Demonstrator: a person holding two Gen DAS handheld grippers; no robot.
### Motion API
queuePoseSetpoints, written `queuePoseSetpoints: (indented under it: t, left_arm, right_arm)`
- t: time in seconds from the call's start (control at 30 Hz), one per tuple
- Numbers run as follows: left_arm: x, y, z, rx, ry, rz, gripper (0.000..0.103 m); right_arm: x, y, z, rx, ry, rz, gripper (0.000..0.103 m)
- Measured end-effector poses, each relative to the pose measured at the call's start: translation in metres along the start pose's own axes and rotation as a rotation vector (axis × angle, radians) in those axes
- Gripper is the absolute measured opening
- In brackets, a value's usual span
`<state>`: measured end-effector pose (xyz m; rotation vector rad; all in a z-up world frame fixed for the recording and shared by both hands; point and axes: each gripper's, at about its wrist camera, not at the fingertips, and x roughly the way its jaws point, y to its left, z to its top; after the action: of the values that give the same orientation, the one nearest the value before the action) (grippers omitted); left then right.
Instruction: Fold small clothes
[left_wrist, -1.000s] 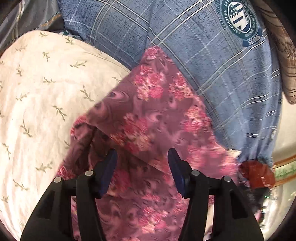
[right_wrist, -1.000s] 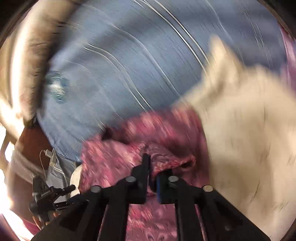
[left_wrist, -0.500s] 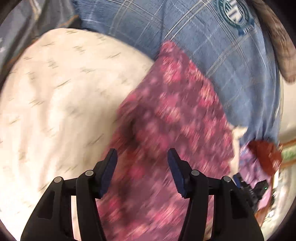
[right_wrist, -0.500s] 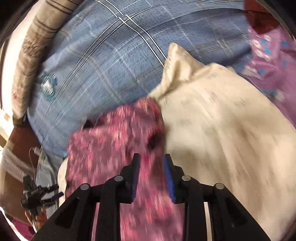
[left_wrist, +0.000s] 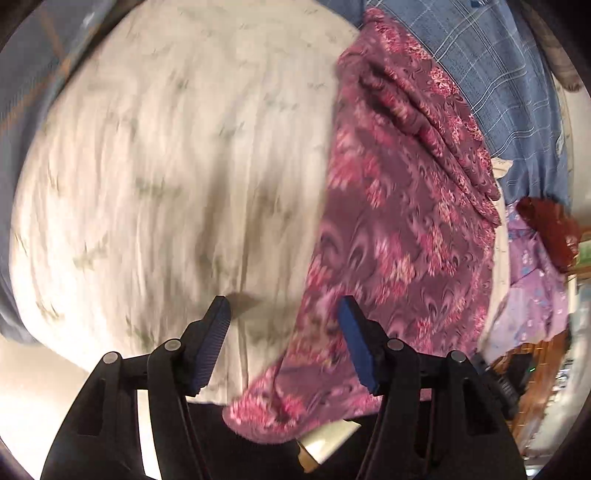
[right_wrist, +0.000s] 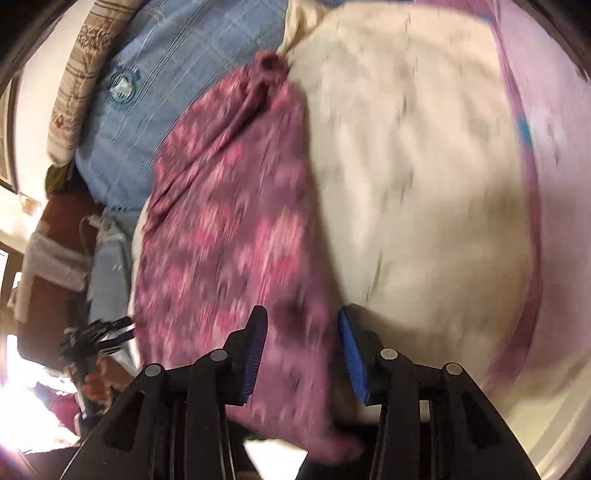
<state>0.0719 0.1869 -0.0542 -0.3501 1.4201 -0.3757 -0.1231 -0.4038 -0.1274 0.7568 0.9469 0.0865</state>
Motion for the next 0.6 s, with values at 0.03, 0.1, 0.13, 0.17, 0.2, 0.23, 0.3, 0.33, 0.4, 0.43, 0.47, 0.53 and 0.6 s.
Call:
queuePoseSetpoints:
  t: [0.03, 0.1, 0.13, 0.17, 0.2, 0.23, 0.3, 0.33, 0.4, 0.43, 0.47, 0.53, 0.6]
  left_arm:
    - [-0.004, 0.002, -0.005, 0.0, -0.008, -0.008, 0.061]
    - [-0.006, 0.003, -0.011, -0.001, 0.006, -0.027, 0.064]
    - [-0.006, 0.004, -0.015, -0.001, 0.015, -0.045, 0.066]
    - [-0.005, 0.004, -0.018, 0.002, 0.025, -0.059, 0.068]
    - [-0.003, 0.002, -0.021, 0.006, 0.033, -0.069, 0.071]
    - [0.001, 0.0, -0.025, 0.014, 0.04, -0.075, 0.075]
    - [0.005, -0.006, -0.033, 0.035, 0.033, -0.075, 0.08]
    - [0.005, -0.009, -0.036, 0.051, 0.028, -0.07, 0.08]
    - [0.007, -0.019, -0.043, 0.095, 0.042, -0.079, 0.076]
    - [0.008, -0.022, -0.047, 0.115, 0.053, -0.098, 0.055]
    - [0.01, -0.027, -0.051, 0.138, 0.064, -0.095, 0.041]
    - [0.015, -0.034, -0.06, 0.186, 0.094, -0.08, 0.008]
    - [0.012, -0.036, -0.064, 0.189, 0.081, -0.074, 0.008]
  right_arm:
    - [0.001, 0.001, -0.007, -0.004, 0.015, 0.016, 0.042]
    - [0.002, 0.005, -0.019, -0.031, 0.047, 0.01, 0.042]
    - [0.002, 0.005, -0.022, -0.039, 0.056, 0.013, 0.042]
    - [0.001, 0.006, -0.024, -0.039, 0.062, 0.02, 0.042]
    - [0.0, 0.005, -0.025, -0.032, 0.061, 0.032, 0.042]
    - [0.0, 0.002, -0.026, -0.023, 0.064, 0.048, 0.042]
    - [0.002, -0.001, -0.027, -0.01, 0.075, 0.066, 0.042]
    - [0.004, -0.002, -0.028, -0.008, 0.087, 0.073, 0.042]
    - [0.007, -0.002, -0.031, -0.024, 0.101, 0.081, 0.041]
    - [0.008, 0.001, -0.033, -0.044, 0.101, 0.065, 0.029]
    - [0.008, 0.003, -0.034, -0.071, 0.092, 0.035, 0.006]
    - [0.004, 0.002, -0.035, -0.085, 0.079, 0.028, 0.003]
    - [-0.005, 0.0, -0.036, -0.075, 0.049, 0.055, 0.003]
